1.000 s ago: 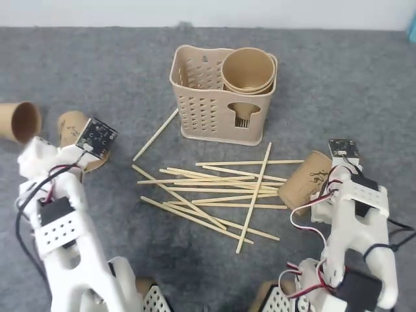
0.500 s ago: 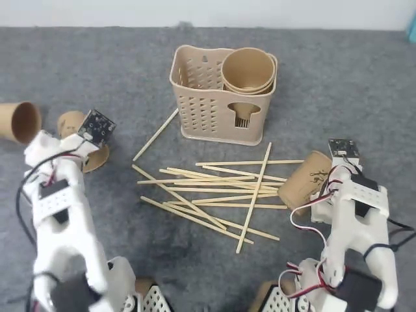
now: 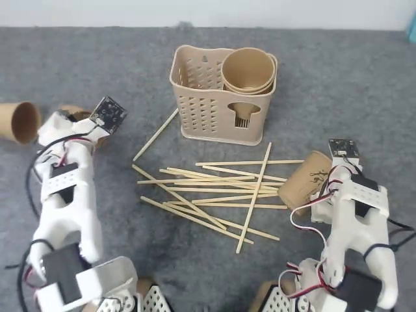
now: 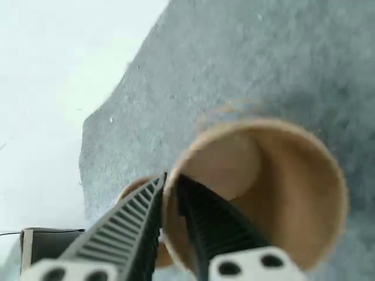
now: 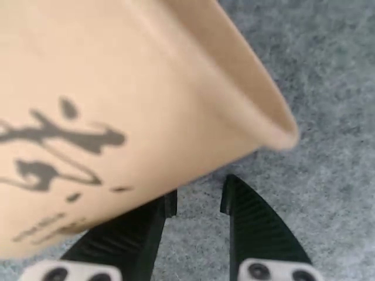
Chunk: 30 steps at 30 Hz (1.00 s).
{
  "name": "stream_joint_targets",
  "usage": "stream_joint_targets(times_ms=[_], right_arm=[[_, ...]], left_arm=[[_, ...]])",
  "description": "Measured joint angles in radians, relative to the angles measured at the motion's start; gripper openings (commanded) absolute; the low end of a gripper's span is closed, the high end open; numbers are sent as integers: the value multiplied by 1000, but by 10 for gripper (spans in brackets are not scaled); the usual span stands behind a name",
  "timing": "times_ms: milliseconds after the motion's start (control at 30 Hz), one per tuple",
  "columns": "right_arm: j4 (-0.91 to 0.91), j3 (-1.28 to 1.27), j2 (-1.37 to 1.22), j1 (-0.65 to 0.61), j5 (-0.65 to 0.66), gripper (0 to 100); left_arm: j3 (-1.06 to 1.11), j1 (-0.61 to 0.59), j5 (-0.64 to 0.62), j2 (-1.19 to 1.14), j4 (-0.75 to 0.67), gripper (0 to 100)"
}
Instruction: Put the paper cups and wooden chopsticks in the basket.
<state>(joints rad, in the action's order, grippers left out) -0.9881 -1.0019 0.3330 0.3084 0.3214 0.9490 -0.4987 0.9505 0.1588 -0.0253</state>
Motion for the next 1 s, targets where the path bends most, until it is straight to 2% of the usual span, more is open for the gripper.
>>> stream_joint_targets(times_ms=[300,400,500,667,767,867,1000], right_arm=[[0,0,0,0,0,140],[0,0,0,0,0,140],[0,0,0,0,0,140],[0,0,0,0,0,140],[0,0,0,0,0,140],[0,0,0,0,0,140],[0,0,0,0,0,140]], left_arm=[[-6,5,-316,0,-20,12],[-41,3,-430,2,25,12],[-120,3,-582,43,170,12],[-338,6,-911,98,535,12],[-466,17,-1054,100,726,12],[-563,32,-1158,101,855,12],[-666,55,-1283,101,956,12]])
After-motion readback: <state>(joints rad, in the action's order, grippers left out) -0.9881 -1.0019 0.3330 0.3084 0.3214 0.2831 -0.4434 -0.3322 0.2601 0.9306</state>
